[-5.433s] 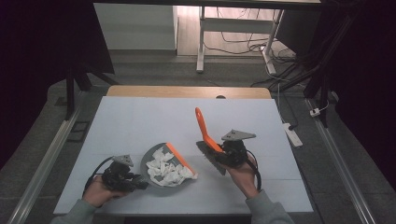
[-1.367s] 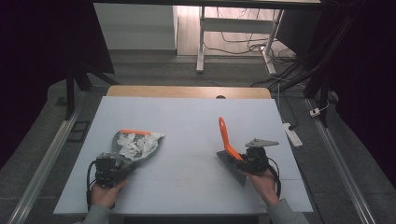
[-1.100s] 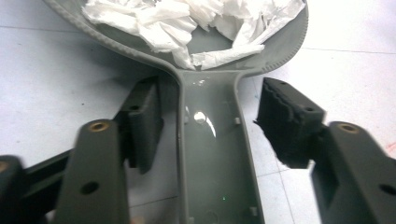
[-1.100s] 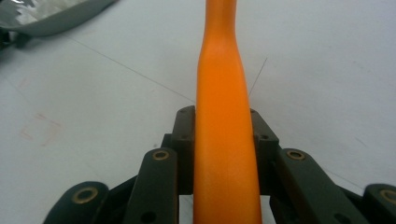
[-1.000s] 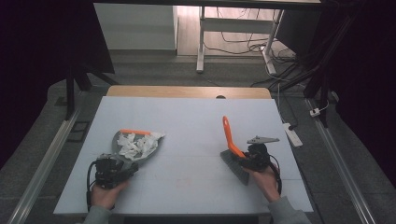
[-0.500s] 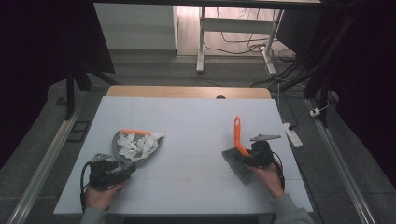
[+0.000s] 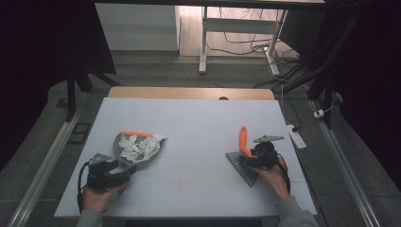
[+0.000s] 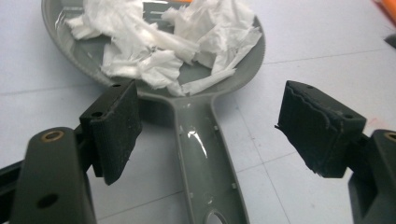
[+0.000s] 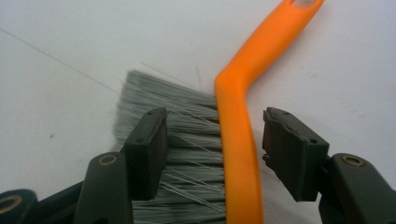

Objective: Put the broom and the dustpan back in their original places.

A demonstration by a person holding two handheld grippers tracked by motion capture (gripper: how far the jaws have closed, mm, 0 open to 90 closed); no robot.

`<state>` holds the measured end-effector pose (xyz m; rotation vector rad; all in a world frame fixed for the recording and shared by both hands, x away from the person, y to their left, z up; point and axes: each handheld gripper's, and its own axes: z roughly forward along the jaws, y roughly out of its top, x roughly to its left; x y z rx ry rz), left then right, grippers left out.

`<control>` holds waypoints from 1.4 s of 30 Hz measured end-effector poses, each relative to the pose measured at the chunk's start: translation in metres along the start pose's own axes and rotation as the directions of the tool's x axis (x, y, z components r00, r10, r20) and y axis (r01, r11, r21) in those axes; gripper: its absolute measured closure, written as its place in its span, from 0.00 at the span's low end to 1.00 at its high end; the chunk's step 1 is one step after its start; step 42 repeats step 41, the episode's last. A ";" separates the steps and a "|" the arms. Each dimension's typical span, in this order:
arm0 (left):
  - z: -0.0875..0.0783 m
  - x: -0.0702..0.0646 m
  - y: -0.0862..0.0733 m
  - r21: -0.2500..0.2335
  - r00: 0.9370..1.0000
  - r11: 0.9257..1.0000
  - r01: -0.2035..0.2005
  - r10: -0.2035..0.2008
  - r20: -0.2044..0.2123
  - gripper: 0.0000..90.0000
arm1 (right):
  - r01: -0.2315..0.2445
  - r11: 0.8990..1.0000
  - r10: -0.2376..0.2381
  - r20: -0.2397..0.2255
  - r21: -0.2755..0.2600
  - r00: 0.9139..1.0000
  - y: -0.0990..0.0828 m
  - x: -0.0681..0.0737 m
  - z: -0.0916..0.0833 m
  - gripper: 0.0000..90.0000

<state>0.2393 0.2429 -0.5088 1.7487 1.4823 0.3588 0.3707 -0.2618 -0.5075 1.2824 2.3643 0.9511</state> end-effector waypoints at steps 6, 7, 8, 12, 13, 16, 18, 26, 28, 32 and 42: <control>0.003 -0.003 0.004 0.027 0.995 0.998 -0.065 0.062 0.079 0.26 | 0.015 0.999 -0.015 0.009 -0.049 1.000 -0.002 0.001 -0.015 0.47; 0.004 -0.003 0.005 0.034 0.993 0.996 -0.084 0.080 0.090 0.26 | 0.018 0.998 -0.018 0.003 -0.057 1.000 -0.003 0.001 -0.017 0.47; 0.005 -0.003 0.006 0.040 0.991 0.995 -0.095 0.091 0.100 0.26 | 0.025 0.997 -0.025 -0.007 -0.067 1.000 -0.004 0.002 -0.018 0.47; 0.010 -0.004 0.009 0.066 0.982 0.988 -0.143 0.133 0.133 0.27 | 0.064 0.995 -0.068 -0.050 -0.074 0.996 -0.008 0.006 -0.024 0.47; 0.011 -0.004 0.010 0.070 0.980 0.986 -0.153 0.142 0.141 0.28 | 0.077 0.994 -0.082 -0.061 -0.074 0.995 -0.009 0.008 -0.025 0.47; 0.015 -0.004 0.012 0.080 0.974 0.981 -0.178 0.164 0.153 0.28 | 0.120 0.990 -0.126 -0.082 -0.076 0.989 -0.013 0.013 -0.028 0.48; 0.017 -0.004 0.012 0.085 0.970 0.978 -0.193 0.176 0.168 0.28 | 0.146 0.986 -0.154 -0.102 -0.078 0.983 -0.014 0.017 -0.031 0.48; 0.016 -0.006 0.010 0.093 0.958 0.969 -0.228 0.206 0.200 0.29 | 0.209 0.975 -0.219 -0.166 -0.080 0.961 -0.021 0.024 -0.039 0.48; 0.016 -0.007 0.009 0.091 0.956 0.969 -0.231 0.209 0.203 0.29 | 0.224 0.971 -0.235 -0.175 -0.083 0.956 -0.022 0.026 -0.040 0.48; 0.016 -0.008 0.009 0.092 0.956 0.969 -0.230 0.208 0.206 0.29 | 0.239 0.966 -0.253 -0.181 -0.096 0.950 -0.021 0.027 -0.042 0.49; 0.016 -0.008 0.008 0.094 0.955 0.968 -0.231 0.207 0.212 0.30 | 0.258 0.959 -0.278 -0.199 -0.120 0.940 -0.020 0.031 -0.044 0.49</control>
